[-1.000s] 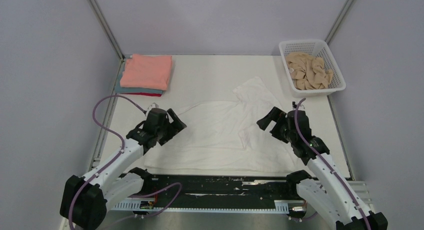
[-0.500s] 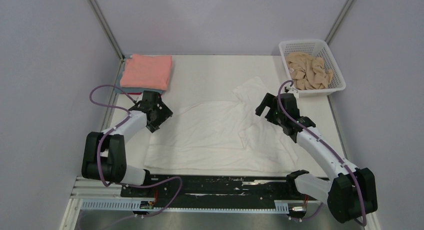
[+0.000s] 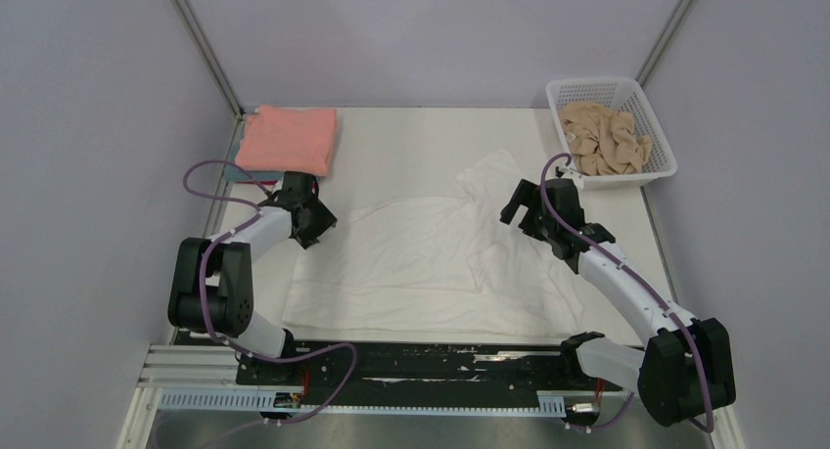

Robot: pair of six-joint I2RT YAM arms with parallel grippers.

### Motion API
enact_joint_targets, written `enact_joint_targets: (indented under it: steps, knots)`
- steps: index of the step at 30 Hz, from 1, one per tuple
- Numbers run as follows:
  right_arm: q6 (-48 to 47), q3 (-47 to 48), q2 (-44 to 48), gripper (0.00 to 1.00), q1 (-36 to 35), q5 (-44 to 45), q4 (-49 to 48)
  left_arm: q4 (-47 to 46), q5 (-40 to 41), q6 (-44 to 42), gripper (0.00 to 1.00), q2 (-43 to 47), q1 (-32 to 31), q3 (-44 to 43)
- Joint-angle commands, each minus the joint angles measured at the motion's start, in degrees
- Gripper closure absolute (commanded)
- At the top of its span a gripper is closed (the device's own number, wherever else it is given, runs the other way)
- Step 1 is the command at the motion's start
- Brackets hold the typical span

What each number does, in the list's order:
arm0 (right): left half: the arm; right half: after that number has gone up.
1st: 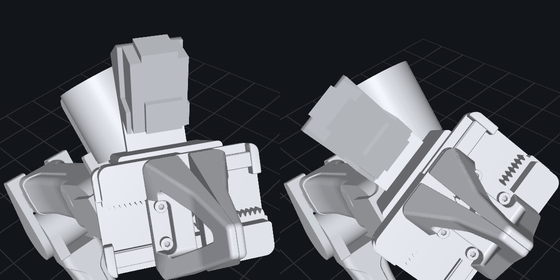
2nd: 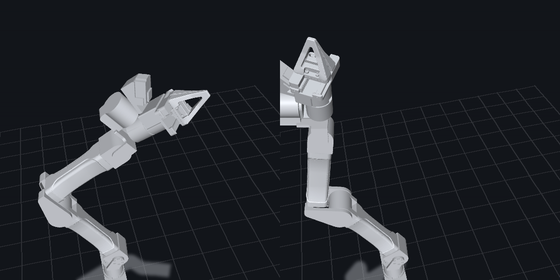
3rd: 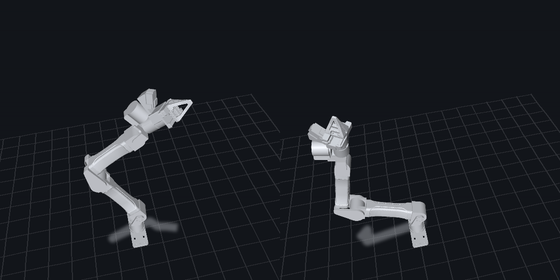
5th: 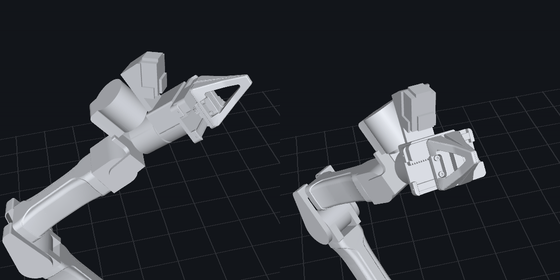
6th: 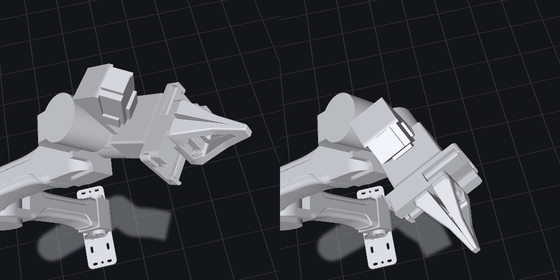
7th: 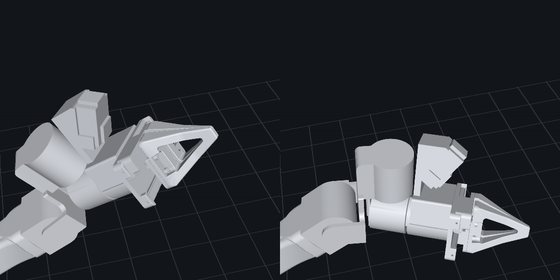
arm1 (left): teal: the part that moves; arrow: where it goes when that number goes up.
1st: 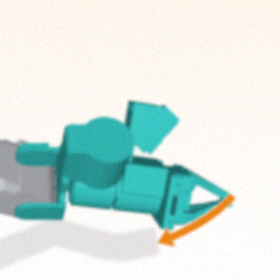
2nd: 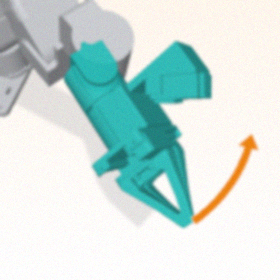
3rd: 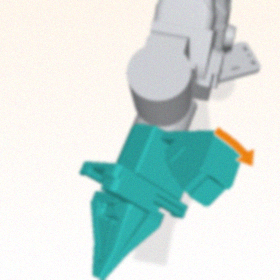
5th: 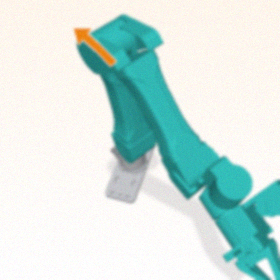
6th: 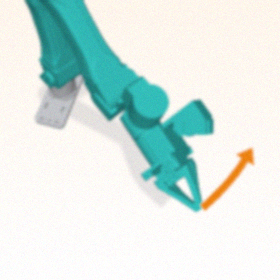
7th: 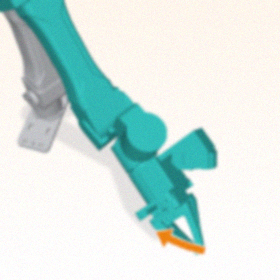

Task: Fold and stack the t-shirts
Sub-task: Grab the side of the flattened tshirt furthest away from the robot with both arms

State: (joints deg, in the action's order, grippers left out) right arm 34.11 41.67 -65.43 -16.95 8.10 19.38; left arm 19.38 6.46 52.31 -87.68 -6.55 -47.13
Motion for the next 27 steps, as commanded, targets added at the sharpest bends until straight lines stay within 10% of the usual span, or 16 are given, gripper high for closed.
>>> enact_joint_targets:
  steps: [1, 10, 19, 27]
  knots:
    - [-1.2, 2.6, -0.1, 0.00, 0.4, 1.0, -2.3, -2.2, 2.6, -1.0, 0.40, -1.5, 0.8, -3.9]
    - [-1.7, 2.5, -0.2, 0.00, 0.9, 2.2, -2.3, -2.1, 2.9, -2.2, 0.51, -6.3, 1.7, -8.6]
    - [-1.3, 4.4, -3.5, 0.00, 1.1, 2.4, -2.4, -3.1, -0.2, -1.9, 0.98, -6.1, 1.8, -7.0]
    - [-4.9, 13.3, -13.2, 0.00, 1.1, 3.5, -2.6, -2.7, 1.4, -2.1, 1.00, -3.7, 1.7, -4.9]
